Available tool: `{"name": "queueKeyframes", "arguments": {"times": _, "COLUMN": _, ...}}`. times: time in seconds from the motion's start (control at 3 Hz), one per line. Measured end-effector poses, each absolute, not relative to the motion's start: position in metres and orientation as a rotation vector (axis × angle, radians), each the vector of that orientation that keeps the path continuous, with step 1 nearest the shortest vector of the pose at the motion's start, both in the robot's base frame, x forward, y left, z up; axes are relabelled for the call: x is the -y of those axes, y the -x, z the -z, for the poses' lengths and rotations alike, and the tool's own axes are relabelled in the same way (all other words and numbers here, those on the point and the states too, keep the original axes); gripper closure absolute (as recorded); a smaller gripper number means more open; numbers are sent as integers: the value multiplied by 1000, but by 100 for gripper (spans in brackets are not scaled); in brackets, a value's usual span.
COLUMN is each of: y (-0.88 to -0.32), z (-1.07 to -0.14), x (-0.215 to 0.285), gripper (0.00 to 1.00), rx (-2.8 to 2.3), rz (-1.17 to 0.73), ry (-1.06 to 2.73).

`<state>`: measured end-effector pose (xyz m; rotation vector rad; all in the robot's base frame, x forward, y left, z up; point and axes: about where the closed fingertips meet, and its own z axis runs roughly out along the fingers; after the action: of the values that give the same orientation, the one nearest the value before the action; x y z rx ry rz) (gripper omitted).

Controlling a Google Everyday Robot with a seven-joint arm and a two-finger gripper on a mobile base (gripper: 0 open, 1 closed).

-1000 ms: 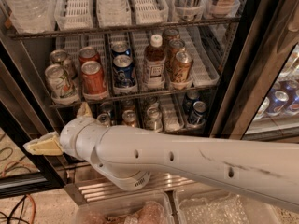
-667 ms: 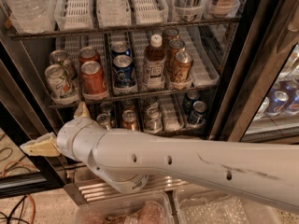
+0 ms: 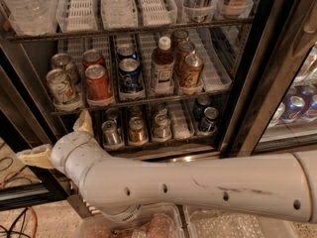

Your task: Pick 7up can from middle shelf of fridge

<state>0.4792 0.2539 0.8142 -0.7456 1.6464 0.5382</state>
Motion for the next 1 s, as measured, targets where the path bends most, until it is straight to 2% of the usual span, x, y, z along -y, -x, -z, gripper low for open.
{"name": "queueKeyframes", "arguments": {"times": 0.67, "y": -482, "z": -813, "x": -266, "gripper": 0, "rx": -1581, "rz": -408, "ry": 628}}
{"name": "queueKeyframes", "arguments": {"times": 1.0, "y": -493, "z": -817, "x": -249, "gripper": 0, "rx": -1568, "rz": -306, "ry": 541}}
